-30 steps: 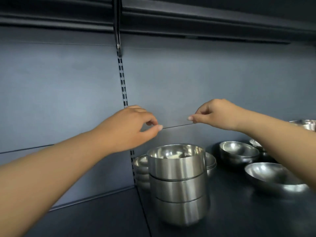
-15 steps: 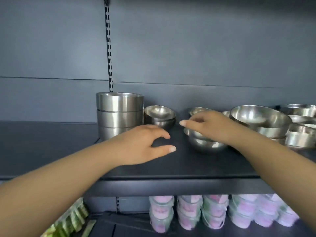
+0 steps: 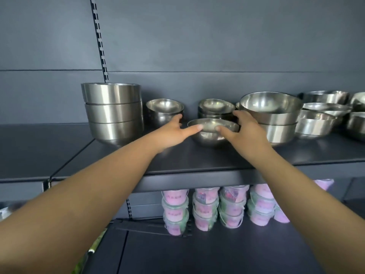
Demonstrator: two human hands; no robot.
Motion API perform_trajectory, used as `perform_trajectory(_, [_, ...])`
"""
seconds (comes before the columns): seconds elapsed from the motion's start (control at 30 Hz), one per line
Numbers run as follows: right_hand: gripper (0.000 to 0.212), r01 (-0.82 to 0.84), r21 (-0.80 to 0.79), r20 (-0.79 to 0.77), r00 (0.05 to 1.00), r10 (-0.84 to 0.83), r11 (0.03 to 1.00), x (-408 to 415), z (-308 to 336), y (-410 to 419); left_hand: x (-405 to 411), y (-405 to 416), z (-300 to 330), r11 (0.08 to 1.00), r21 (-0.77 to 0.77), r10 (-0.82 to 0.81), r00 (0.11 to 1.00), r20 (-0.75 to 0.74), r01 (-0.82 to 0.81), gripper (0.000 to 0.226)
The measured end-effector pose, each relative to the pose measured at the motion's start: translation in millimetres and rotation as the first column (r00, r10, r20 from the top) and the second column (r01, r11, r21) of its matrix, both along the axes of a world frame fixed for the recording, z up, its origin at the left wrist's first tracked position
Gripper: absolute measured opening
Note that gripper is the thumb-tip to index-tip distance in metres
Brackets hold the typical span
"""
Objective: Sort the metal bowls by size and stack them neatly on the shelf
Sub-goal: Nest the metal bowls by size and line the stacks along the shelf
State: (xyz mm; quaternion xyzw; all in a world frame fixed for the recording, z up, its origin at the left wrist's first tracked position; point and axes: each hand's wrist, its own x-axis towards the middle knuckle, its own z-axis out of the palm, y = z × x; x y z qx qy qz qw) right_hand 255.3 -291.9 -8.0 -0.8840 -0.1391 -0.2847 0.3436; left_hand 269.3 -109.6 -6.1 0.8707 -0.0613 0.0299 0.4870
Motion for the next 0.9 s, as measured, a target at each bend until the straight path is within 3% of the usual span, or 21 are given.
perform_trajectory(0.07, [0.063, -0.030, 0.032, 0.019, 0.999, 0.030, 0.999, -2, -6, -1, 6, -1, -5, 0.993, -0.108, -0.047, 0.998, -0.049, 0.041, 0.104])
perform_trajectory(0.13, [0.060, -0.037, 0.065, 0.042, 0.999, 0.035, 0.997, -5, -17, -3, 12, 0, -11, 0.983, -0.164, -0.088, 0.995, -0.052, 0.078, 0.094])
perform_trajectory(0.2, [0.056, -0.051, 0.122, 0.007, 0.999, 0.051, 0.991, -7, -22, -5, 12, -1, -10, 0.979, -0.172, -0.116, 0.992, -0.047, 0.106, 0.066])
perform_trajectory(0.27, [0.051, -0.083, 0.212, -0.089, 0.991, 0.103, 0.974, -3, -20, -6, 8, -4, -6, 0.972, -0.198, -0.139, 0.989, -0.050, 0.126, 0.021])
perform_trajectory(0.33, [0.051, -0.116, 0.271, -0.147, 0.976, 0.161, 0.956, 1, -16, -7, 4, -8, -5, 0.971, -0.215, -0.110, 0.994, -0.016, 0.104, 0.008])
perform_trajectory(0.43, [0.061, -0.143, 0.342, -0.157, 0.966, 0.207, 0.929, 6, -15, -8, 0, -8, -4, 0.968, -0.243, -0.049, 0.997, 0.064, 0.063, 0.010])
perform_trajectory(0.53, [0.052, -0.179, 0.433, -0.097, 0.965, 0.243, 0.883, 9, -14, -6, -9, -6, 2, 0.960, -0.275, -0.002, 0.991, 0.136, 0.040, 0.012])
perform_trajectory(0.63, [0.047, -0.285, 0.572, 0.002, 0.938, 0.346, 0.769, 3, 1, 1, -21, -3, 17, 0.946, -0.324, 0.040, 0.983, 0.179, 0.020, 0.008])
perform_trajectory(0.7, [0.056, -0.333, 0.648, 0.048, 0.915, 0.400, 0.685, 0, 16, 8, -28, 1, 32, 0.935, -0.354, 0.096, 0.969, 0.229, -0.009, 0.007])
perform_trajectory(0.73, [0.065, -0.352, 0.687, 0.069, 0.903, 0.425, 0.635, -2, 24, 12, -31, 3, 39, 0.925, -0.379, 0.137, 0.956, 0.260, -0.030, 0.014])
perform_trajectory(0.8, [0.073, -0.407, 0.733, 0.125, 0.868, 0.481, 0.545, -5, 41, 23, -37, 8, 56, 0.907, -0.415, 0.226, 0.915, 0.333, -0.073, 0.051])
perform_trajectory(0.83, [0.071, -0.427, 0.753, 0.144, 0.849, 0.508, 0.500, -6, 50, 29, -41, 11, 65, 0.903, -0.419, 0.259, 0.896, 0.360, -0.093, 0.071])
perform_trajectory(0.9, [0.056, -0.462, 0.786, 0.188, 0.812, 0.553, 0.410, -9, 73, 42, -47, 19, 85, 0.904, -0.408, 0.308, 0.858, 0.410, -0.130, 0.091])
